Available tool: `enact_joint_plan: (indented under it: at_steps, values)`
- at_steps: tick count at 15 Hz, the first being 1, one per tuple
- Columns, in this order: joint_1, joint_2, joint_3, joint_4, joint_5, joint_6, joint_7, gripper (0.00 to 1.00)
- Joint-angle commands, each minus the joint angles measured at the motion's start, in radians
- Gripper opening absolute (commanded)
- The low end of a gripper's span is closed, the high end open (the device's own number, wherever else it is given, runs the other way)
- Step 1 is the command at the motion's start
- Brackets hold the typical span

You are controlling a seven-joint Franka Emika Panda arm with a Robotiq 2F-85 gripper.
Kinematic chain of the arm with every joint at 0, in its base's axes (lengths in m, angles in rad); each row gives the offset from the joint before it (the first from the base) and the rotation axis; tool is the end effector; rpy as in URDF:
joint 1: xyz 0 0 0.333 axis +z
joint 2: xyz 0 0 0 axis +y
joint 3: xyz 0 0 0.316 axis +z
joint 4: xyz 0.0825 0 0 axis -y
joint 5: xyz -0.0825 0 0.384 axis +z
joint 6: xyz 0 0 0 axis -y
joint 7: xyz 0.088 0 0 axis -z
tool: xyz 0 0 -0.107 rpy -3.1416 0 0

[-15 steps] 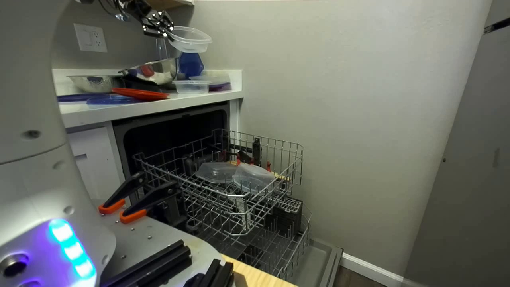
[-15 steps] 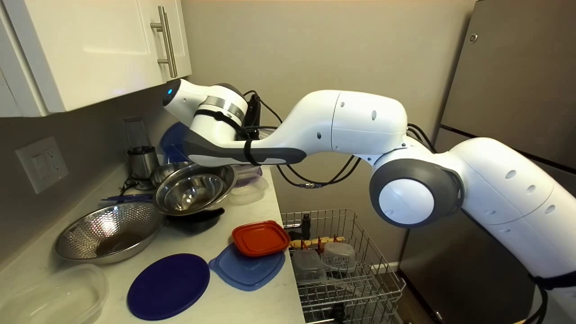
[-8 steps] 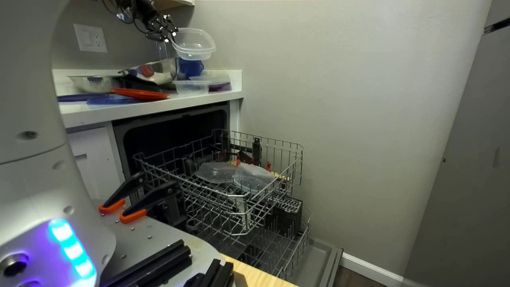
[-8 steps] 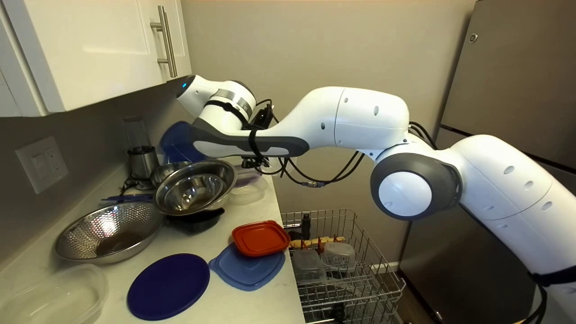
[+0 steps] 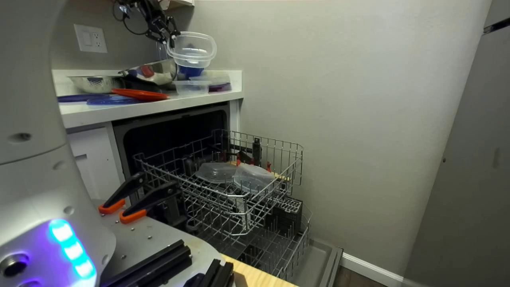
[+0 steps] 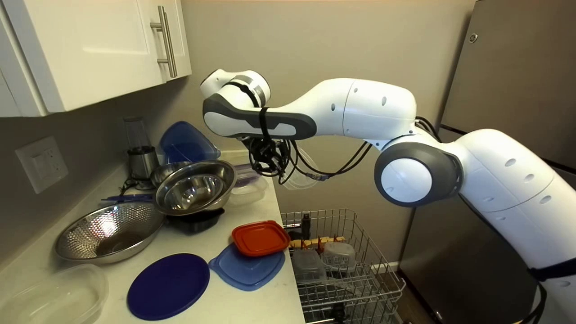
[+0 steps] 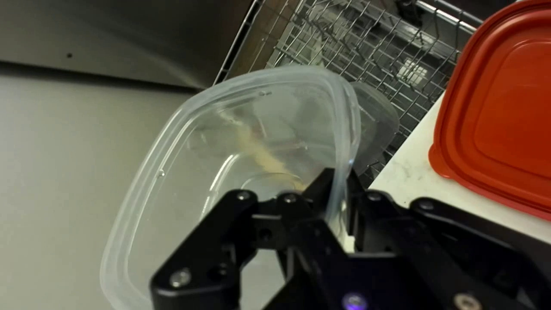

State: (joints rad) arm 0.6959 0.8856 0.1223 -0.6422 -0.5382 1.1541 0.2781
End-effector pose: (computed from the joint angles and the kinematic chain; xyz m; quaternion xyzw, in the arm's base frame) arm 0.5699 0.4449 0.4508 0.9424 0.1841 -0.0485 0.2752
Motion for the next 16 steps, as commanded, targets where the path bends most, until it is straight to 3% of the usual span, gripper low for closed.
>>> enact_joint_plan:
  at_steps: [1,4,11,12,16]
  values:
    - [-0.048,-0.024,0.031,-0.022,0.127,-0.058,0.154,0.02]
    - [-0.081,-0.004,0.037,-0.011,0.235,-0.100,0.259,0.02]
    - [-0.147,0.111,0.042,0.026,0.454,-0.297,0.337,0.02]
    - [-0.125,0.160,-0.002,0.086,0.491,-0.341,0.333,0.02]
    - [-0.101,0.231,-0.039,0.162,0.529,-0.418,0.393,0.01]
